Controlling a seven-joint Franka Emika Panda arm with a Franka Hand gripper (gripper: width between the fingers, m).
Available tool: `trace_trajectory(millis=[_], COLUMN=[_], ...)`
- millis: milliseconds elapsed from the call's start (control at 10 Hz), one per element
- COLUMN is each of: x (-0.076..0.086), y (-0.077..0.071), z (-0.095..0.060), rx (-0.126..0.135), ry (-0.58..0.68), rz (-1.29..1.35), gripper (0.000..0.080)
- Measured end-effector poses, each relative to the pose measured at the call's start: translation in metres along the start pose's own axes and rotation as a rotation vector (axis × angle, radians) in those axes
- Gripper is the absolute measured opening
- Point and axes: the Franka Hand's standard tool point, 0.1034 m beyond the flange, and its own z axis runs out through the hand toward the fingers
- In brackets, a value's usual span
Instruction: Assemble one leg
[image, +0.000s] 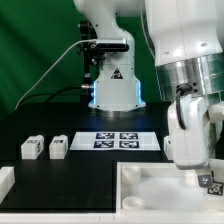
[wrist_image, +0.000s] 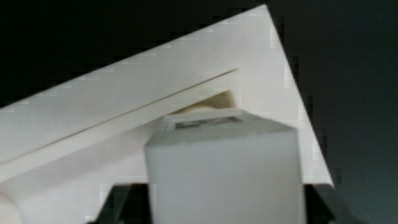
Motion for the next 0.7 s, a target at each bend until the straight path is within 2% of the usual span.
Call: trace_trajectory(millis=[200, 500, 600, 700], x=[0.0043, 0.0048, 0.0046, 0.0037], y=[-0.0005, -0.0001, 0.0001, 0.0006], z=[-0.0006, -0.0005, -0.0004, -0.0003], rx=[-0.001, -0.002, -0.002, -0.002], ry=[0.000, 0.003, 0.003, 0.002], rz=[0.076, 0.057, 0.051, 0.047], gripper=[0.0299, 0.0300, 0.0465, 0.0583])
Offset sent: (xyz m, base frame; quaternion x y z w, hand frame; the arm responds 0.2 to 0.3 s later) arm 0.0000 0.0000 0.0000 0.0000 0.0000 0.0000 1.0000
